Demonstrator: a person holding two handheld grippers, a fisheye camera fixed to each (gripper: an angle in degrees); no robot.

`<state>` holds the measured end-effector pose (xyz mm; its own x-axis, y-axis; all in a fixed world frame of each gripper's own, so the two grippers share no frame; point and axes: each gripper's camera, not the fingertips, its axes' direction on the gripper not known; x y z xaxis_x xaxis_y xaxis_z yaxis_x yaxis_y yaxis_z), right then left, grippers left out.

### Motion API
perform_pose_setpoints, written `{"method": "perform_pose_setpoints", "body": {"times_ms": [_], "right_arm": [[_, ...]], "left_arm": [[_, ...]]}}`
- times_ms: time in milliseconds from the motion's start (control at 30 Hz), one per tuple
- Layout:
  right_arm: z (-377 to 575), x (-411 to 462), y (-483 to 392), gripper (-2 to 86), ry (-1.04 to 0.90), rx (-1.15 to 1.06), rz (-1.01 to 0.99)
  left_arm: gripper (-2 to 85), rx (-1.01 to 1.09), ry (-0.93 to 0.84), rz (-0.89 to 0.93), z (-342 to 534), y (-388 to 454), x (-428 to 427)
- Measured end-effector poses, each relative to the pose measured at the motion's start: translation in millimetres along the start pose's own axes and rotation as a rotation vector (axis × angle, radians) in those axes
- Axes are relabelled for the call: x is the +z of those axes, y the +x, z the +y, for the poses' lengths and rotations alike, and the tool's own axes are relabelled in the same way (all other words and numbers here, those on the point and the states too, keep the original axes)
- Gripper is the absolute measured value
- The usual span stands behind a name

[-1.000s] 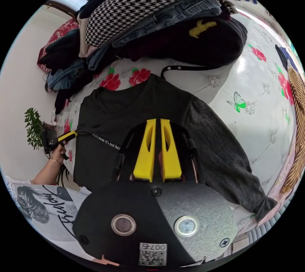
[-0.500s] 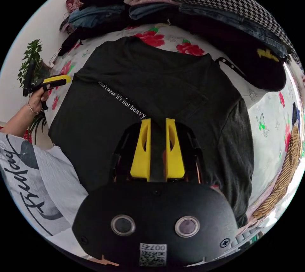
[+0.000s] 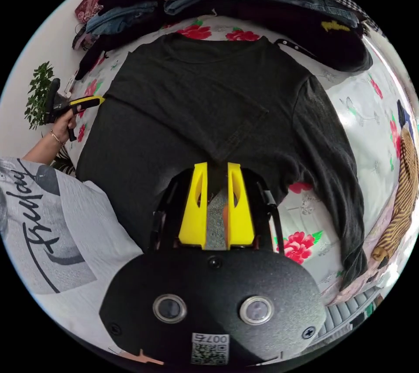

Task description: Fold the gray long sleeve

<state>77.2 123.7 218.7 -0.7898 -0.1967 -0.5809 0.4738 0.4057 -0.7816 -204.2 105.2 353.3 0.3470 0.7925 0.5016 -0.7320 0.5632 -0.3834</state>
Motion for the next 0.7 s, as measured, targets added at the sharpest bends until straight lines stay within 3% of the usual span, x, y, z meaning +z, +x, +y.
{"method": "perform_pose_setpoints", "body": {"times_ms": [200, 367, 500, 700], "right_arm": [[52, -53, 78, 4.8, 0.318, 0.445, -0.151], [150, -89, 165, 6.2, 0.447, 0.887, 0.094], [199, -88, 221, 7.0, 0.347, 1.019, 0.221], [192, -54, 259, 5.5, 0.121, 0.936, 0.291]], "left_arm": [[-0.6, -0.118, 0.025, 0.016, 4, -35, -26], [-0.9, -0.242, 0.045, 0.068, 28, -58, -48], [-1.0, -0.310, -0.007, 0.102, 47, -59, -46], [-1.0, -0.311, -0.033, 0.124, 49, -35, -49]]}}
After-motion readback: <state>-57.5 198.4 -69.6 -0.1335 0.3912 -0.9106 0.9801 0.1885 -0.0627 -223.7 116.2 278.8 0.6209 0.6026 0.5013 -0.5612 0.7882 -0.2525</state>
